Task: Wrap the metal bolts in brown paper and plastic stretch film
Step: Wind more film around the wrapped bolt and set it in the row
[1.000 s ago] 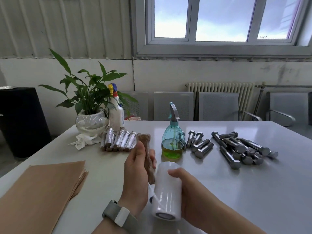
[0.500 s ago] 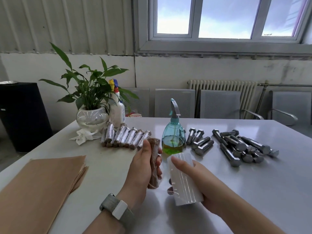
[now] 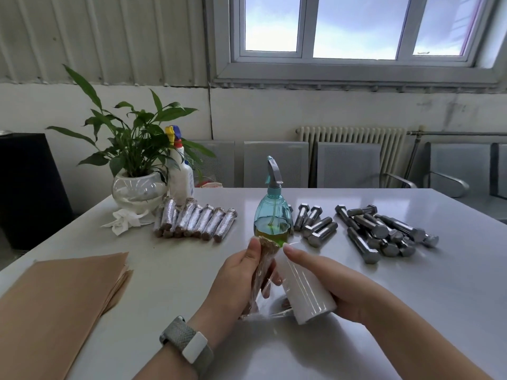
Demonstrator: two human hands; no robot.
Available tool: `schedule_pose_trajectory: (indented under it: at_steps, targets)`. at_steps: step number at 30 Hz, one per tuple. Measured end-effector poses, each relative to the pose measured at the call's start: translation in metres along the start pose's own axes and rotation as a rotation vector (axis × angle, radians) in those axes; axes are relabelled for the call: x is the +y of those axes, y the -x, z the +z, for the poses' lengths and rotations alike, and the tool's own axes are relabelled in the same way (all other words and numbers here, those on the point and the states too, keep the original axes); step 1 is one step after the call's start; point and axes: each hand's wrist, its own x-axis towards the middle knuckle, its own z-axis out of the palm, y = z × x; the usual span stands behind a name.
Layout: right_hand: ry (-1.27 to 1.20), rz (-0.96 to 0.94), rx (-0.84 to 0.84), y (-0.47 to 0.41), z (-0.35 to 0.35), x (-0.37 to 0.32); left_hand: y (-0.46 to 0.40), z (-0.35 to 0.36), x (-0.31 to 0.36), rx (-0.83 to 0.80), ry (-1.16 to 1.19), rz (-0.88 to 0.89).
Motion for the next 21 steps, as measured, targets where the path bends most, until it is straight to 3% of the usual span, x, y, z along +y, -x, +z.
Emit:
schedule_pose_trajectory:
  at_steps: [9, 16, 21]
  targets:
    - [0.115, 0.010, 0.116, -0.0030, -0.0028, -0.0003, -0.0036, -0.0028, -0.0051, -0.055, 0.074, -0.095]
    - [0.125, 0.016, 0.105, -0.0039, -0.0016, 0.0006, 0.0018, 0.0012, 0.0006, -0.167, 0.225, -0.229]
    - [-0.011, 0.001, 0.115, -0.0048, -0.0022, 0.0019, 0.0028, 0.0049, 0.0022, -0.134, 0.331, -0.317]
